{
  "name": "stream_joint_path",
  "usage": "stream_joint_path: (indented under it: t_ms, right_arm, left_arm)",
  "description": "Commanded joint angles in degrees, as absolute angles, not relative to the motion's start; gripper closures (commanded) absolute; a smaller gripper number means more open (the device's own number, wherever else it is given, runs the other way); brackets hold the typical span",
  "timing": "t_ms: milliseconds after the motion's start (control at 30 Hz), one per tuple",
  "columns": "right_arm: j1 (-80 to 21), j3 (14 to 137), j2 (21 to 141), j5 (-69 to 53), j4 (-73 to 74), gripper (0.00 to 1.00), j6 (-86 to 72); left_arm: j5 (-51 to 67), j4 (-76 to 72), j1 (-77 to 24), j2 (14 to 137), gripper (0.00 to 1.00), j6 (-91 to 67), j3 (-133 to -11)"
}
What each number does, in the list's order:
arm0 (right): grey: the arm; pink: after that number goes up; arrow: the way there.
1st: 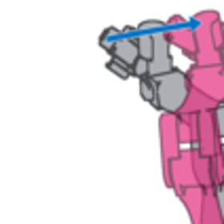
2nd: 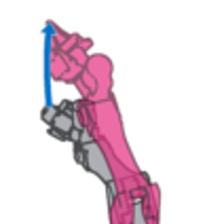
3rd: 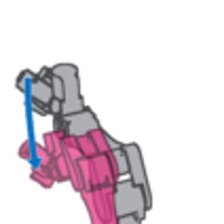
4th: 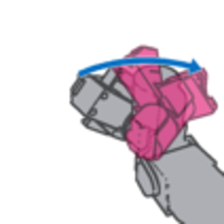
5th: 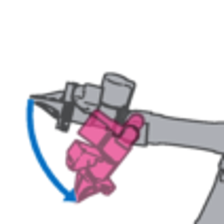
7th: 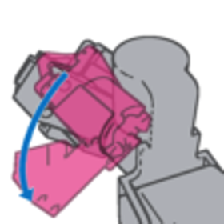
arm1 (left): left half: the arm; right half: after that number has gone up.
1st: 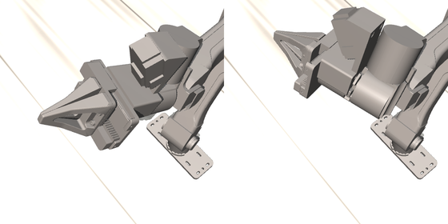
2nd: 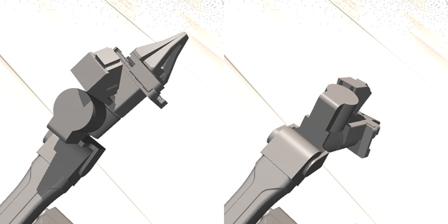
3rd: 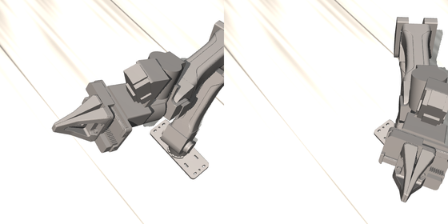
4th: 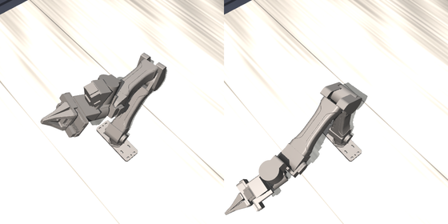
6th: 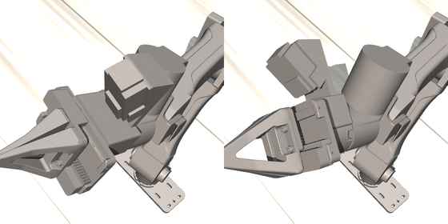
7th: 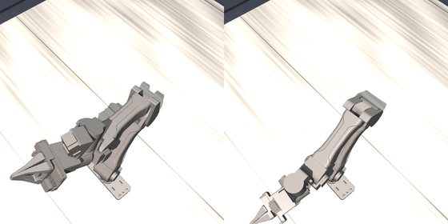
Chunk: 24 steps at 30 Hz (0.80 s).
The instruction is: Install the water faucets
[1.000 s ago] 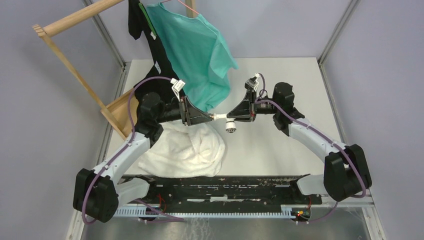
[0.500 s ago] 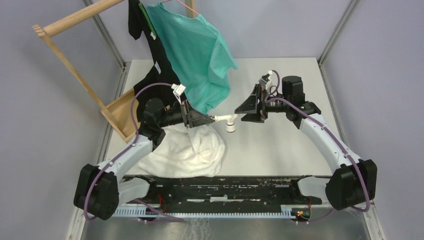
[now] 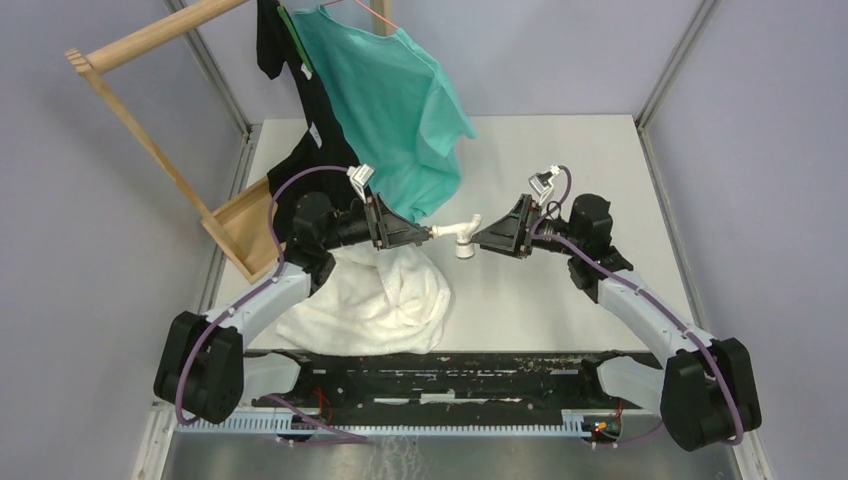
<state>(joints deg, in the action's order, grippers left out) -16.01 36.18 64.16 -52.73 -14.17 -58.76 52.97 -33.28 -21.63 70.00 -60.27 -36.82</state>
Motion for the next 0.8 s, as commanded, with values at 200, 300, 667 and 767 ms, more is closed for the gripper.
stream_joint_path:
  t_ms: [200,300,667,767]
  right_arm:
    - [-25.9,36.8,65.7,-51.9,-32.3,0.0,-54.8]
    - [-26.9,37.7,66.7,-53.7,-33.5,0.0,-56.4]
    - [-27.3,41.8,58.9,-54.6,-24.7,0.0,-57.7]
    - [-27.7,44.3,58.1,-53.9,-24.1,0.0,-57.7]
  left_arm:
    - [53.0,-42.9,-21.6,71.1,0.97,-65.7,-40.1]
    - [51.5,-38.9,-21.6,70.6,0.97,-63.4,-40.5]
    - [49.5,-30.6,-21.6,71.2,0.97,-57.8,-41.8]
    - [50.5,-29.7,-21.6,71.5,0.97,-57.2,-41.9]
